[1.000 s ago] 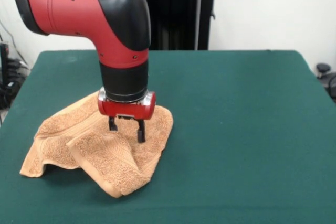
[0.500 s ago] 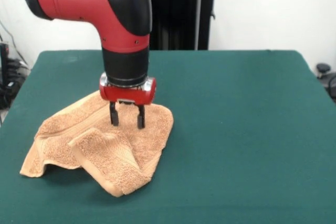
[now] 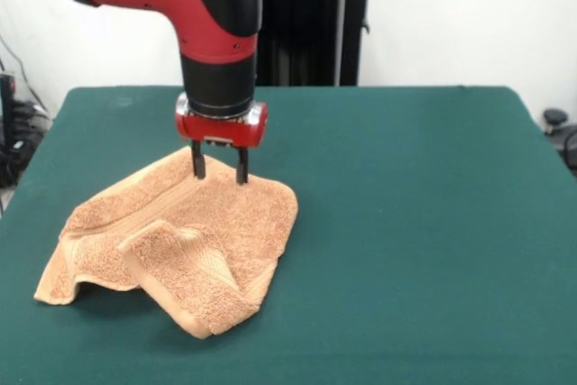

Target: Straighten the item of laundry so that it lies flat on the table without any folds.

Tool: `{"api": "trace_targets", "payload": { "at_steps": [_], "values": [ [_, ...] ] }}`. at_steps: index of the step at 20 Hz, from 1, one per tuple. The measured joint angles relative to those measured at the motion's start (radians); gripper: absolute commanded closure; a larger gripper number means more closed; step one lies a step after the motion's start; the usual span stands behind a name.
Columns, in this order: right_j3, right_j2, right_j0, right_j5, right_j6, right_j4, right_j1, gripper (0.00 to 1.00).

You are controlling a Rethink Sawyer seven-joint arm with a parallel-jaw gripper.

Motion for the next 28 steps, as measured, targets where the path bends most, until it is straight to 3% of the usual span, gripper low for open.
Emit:
{"api": "trace_targets", "payload": {
  "at_steps": [13,21,28],
  "values": [
    [0.043,-0.044,0.038,-0.067,0.000,0.000,-0.001,0.00],
    [0.032,-0.073,0.048,-0.179,0.000,0.001,0.050,0.00],
    [0.032,-0.074,0.049,-0.180,0.000,0.001,0.049,0.00]
  ]
}}
